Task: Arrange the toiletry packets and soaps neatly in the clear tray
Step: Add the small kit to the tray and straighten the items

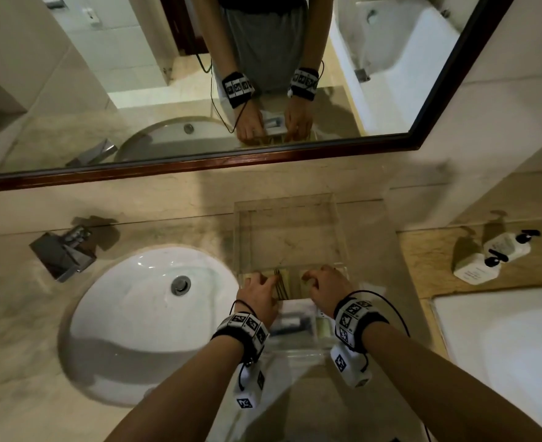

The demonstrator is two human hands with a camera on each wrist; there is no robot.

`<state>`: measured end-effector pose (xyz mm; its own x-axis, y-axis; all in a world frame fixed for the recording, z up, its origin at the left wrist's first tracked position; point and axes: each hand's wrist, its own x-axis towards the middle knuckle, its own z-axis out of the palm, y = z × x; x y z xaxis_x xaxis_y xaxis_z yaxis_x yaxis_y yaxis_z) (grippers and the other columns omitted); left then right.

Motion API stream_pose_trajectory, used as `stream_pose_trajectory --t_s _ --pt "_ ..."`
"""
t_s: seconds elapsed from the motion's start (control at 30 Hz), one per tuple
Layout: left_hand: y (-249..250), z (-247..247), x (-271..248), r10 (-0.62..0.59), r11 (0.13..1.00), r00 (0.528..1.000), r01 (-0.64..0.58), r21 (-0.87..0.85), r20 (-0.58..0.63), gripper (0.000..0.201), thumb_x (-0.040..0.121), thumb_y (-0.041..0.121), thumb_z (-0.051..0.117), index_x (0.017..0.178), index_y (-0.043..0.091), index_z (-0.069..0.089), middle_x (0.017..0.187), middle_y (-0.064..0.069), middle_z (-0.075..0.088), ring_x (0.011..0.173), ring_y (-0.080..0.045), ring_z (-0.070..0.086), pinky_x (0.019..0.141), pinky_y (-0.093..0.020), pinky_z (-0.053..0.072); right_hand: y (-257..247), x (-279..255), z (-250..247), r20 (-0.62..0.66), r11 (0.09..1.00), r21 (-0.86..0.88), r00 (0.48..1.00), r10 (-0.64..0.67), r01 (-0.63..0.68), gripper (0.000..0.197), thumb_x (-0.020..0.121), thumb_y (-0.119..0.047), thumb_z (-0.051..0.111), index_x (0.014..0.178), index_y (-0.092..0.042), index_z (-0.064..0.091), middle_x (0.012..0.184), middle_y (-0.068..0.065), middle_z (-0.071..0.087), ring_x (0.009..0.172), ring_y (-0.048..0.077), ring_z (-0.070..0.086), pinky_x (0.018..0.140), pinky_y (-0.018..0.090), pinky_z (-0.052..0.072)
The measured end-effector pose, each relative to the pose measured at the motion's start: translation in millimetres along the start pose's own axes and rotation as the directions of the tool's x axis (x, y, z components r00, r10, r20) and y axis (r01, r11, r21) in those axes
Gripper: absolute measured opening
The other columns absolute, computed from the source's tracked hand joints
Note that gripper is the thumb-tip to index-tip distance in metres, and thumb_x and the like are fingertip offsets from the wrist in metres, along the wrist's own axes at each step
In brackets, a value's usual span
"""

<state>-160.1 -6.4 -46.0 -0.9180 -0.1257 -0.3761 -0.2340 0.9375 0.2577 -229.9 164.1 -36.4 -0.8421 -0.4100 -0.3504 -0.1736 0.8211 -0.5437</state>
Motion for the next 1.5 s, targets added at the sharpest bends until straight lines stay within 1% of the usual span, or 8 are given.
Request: stream_pose_trajectory --t_s 0.3,0.53,0.73,0.93,1.1,1.23,1.33,1.5 --pt "-2.1 7.5 -17.8 0.045 0.996 0.992 -0.036 0.082 -0.12 0.053 0.089 0.032 0.046 0.141 0.029 0.038 0.149 -0.006 0.033 0.132 -0.026 0.038 0.102 -0.04 0.043 0.4 -11.3 8.0 -0.047 0.964 -0.207 0.982 -0.182 0.168 0.025 0.088 -0.015 0.051 0.108 -0.013 0.065 0.114 0.003 0.055 0.108 0.022 0.049 0.095 0.032 0.045" --pt "-9.9 7.7 -16.8 0.122 0.992 0.989 -0.12 0.038 -0.084 0.053 0.09 0.031 0.045 0.142 0.022 0.039 0.15 -0.011 0.034 0.131 -0.028 0.041 0.109 -0.034 0.038 -25.7 -14.6 27.6 0.006 0.873 -0.255 0.904 -0.428 0.415 0.022 0.076 -0.005 0.062 0.096 -0.008 0.07 0.092 0.008 0.065 0.082 0.025 0.059 0.069 0.034 0.053" --pt "-12.1 -2.1 -13.2 0.184 0.981 0.981 -0.18 0.073 -0.062 0.055 0.089 0.021 0.045 0.144 0.019 0.037 0.149 -0.006 0.034 0.132 -0.024 0.039 0.107 -0.03 0.038 -26.6 -13.1 34.5 0.027 0.912 -0.169 0.927 -0.374 0.373 0.013 0.083 -0.012 0.057 0.094 -0.007 0.062 0.095 0.01 0.058 0.08 0.025 0.055 0.066 0.027 0.037" --pt "-11.3 -4.7 -5.2 0.157 0.979 0.988 -0.157 0.127 0.009 0.062 0.084 0.015 0.049 0.145 0.023 0.036 0.143 -0.003 0.038 0.126 -0.025 0.044 0.098 -0.032 0.046 -18.3 -18.4 36.9 0.111 0.937 -0.116 0.942 -0.318 0.33 0.018 0.085 -0.015 0.057 0.102 -0.012 0.064 0.103 0.005 0.059 0.092 0.021 0.054 0.08 0.03 0.047" --pt "-9.7 -1.5 -3.6 0.145 0.981 0.989 -0.145 0.132 0.01 0.063 0.081 0.016 0.052 0.142 0.023 0.038 0.137 -0.005 0.042 0.121 -0.027 0.047 0.094 -0.035 0.05 -17.8 -20.2 40.3 0.021 0.917 -0.222 0.942 -0.336 0.332 0.009 0.078 -0.013 0.066 0.086 -0.009 0.066 0.089 0.009 0.062 0.08 0.026 0.058 0.068 0.033 0.049" --pt "-12.2 -4.2 -10.8 0.131 0.986 0.988 -0.123 0.109 -0.075 0.058 0.079 0.016 0.052 0.136 0.022 0.043 0.14 -0.007 0.042 0.116 -0.027 0.051 0.089 -0.036 0.051 -17.6 -18.3 32.8 -0.069 0.922 -0.244 0.943 -0.325 0.3 0.018 0.067 -0.006 0.072 0.082 -0.011 0.062 0.088 0.008 0.06 0.08 0.025 0.057 0.068 0.025 0.036" --pt "-16.9 -3.9 -19.4 0.158 0.98 0.98 -0.141 0.139 -0.122 0.058 0.081 0.028 0.051 0.138 0.022 0.042 0.145 -0.008 0.04 0.126 -0.027 0.046 0.097 -0.038 0.046 -10.3 -14.7 22.4 -0.068 0.942 -0.25 0.966 -0.249 0.225 0.013 0.084 -0.017 0.057 0.096 -0.012 0.058 0.1 0.004 0.054 0.091 0.023 0.052 0.074 0.026 0.035" --pt "-21.0 4.8 -23.6 0.141 0.967 0.99 -0.132 0.216 -0.023 0.067 0.087 0.044 0.043 0.147 0.021 0.026 0.154 -0.006 0.026 0.14 -0.024 0.029 0.11 -0.042 0.032 8.0 -9.9 20.7 -0.023 0.99 -0.127 0.998 -0.062 0.059 0.015 0.089 -0.018 0.051 0.101 -0.012 0.057 0.107 0.006 0.052 0.096 0.026 0.054 0.08 0.031 0.042"
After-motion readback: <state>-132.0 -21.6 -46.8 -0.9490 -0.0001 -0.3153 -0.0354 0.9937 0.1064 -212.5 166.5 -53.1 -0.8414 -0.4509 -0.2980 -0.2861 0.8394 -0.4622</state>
